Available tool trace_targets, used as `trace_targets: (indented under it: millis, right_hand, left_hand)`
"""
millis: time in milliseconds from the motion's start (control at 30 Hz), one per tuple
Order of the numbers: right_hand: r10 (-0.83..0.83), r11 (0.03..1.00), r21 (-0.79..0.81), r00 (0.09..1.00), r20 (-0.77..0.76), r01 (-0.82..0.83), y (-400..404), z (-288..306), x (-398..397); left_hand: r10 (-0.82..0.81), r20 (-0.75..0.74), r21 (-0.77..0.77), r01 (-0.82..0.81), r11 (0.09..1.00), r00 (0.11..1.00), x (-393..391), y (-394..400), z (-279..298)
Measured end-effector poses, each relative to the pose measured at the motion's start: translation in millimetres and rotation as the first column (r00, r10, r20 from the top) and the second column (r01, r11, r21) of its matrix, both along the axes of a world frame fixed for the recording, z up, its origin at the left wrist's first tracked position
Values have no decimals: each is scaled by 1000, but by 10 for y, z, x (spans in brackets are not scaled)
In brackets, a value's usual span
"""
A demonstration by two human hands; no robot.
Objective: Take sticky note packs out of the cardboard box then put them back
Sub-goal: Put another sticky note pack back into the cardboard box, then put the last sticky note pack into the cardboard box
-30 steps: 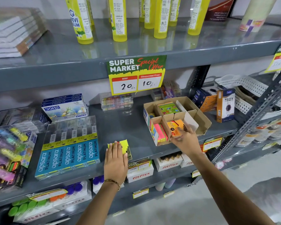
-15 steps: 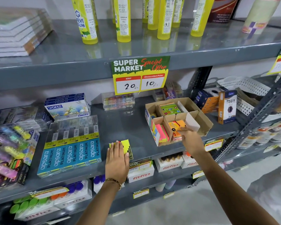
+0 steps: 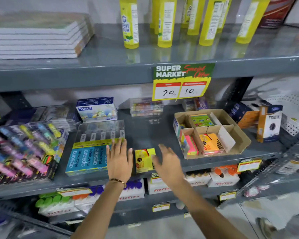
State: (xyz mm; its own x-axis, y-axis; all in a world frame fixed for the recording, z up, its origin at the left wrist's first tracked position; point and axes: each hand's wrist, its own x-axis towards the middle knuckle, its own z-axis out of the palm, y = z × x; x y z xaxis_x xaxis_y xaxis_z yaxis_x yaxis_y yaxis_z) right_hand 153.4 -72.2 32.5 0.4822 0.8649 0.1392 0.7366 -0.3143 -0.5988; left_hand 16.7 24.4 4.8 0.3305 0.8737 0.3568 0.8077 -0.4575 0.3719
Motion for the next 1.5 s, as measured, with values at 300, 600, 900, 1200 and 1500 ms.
trace_targets:
  millis: [300, 600, 900, 1200, 1500]
  right_hand:
    - [-4, 938, -342, 986, 164, 61, 270, -342, -445]
    - [31, 945, -324, 978, 206, 38, 277, -369, -411]
    - [-81, 994, 72, 995, 66, 76, -165, 168, 173]
    - [-293, 946, -96, 945, 145, 308, -574, 343, 1608]
    - [-163, 972, -133, 966, 199, 192, -465, -57, 1802]
  left_hand:
    - [56, -119, -100, -68, 993, 991, -332, 108, -81]
    - [52, -101, -73, -60, 996, 994, -333, 140, -138]
    - [-107, 60, 56, 104, 993, 992, 190, -4, -124]
    - [-244, -91, -104, 234, 967, 966, 778, -286, -442]
    - [-227, -141, -135, 209, 969, 964, 803, -278, -480]
